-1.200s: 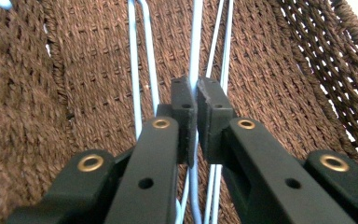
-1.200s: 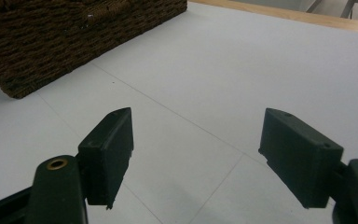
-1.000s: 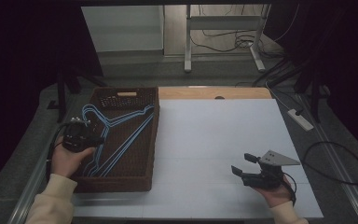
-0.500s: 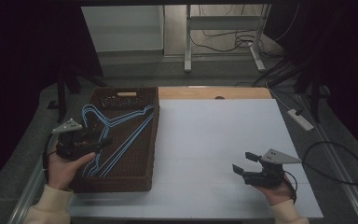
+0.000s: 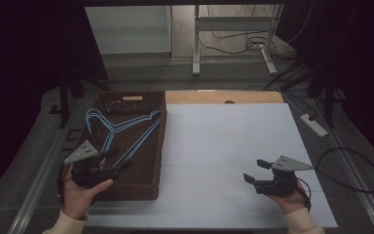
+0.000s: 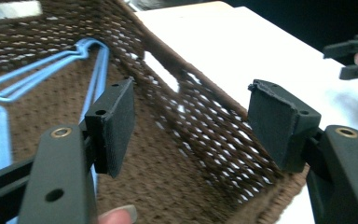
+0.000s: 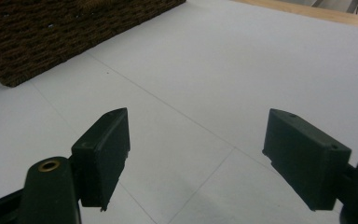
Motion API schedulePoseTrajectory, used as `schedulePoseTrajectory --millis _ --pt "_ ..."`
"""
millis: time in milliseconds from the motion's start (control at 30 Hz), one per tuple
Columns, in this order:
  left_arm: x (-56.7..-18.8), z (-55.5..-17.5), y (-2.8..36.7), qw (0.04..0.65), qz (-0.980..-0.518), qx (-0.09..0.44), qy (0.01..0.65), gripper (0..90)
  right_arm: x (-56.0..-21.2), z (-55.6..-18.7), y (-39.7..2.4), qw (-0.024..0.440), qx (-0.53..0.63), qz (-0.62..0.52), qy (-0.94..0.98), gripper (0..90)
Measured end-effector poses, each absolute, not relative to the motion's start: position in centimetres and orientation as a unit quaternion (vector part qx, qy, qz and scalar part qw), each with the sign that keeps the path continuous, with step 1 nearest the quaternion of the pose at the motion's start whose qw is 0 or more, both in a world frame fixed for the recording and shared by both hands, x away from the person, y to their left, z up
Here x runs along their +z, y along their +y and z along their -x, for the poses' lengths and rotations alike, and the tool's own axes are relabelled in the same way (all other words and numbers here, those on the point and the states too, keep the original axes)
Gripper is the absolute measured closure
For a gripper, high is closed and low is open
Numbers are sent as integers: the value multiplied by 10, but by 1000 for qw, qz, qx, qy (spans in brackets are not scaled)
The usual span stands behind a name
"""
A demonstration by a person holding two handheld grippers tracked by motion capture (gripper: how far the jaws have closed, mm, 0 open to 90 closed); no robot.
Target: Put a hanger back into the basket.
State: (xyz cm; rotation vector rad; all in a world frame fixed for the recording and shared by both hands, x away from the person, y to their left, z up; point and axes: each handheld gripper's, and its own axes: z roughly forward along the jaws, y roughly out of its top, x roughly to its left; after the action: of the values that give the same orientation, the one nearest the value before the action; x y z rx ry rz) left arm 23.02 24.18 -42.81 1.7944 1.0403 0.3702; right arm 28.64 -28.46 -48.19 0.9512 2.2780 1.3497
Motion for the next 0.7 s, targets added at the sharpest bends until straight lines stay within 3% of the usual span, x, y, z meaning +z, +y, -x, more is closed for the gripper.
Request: schedulePoseTrajectory --millis 700 --pt "-454 -222 218 501 -752 163 397 308 -481 -278 -300 168 481 -339 791 225"
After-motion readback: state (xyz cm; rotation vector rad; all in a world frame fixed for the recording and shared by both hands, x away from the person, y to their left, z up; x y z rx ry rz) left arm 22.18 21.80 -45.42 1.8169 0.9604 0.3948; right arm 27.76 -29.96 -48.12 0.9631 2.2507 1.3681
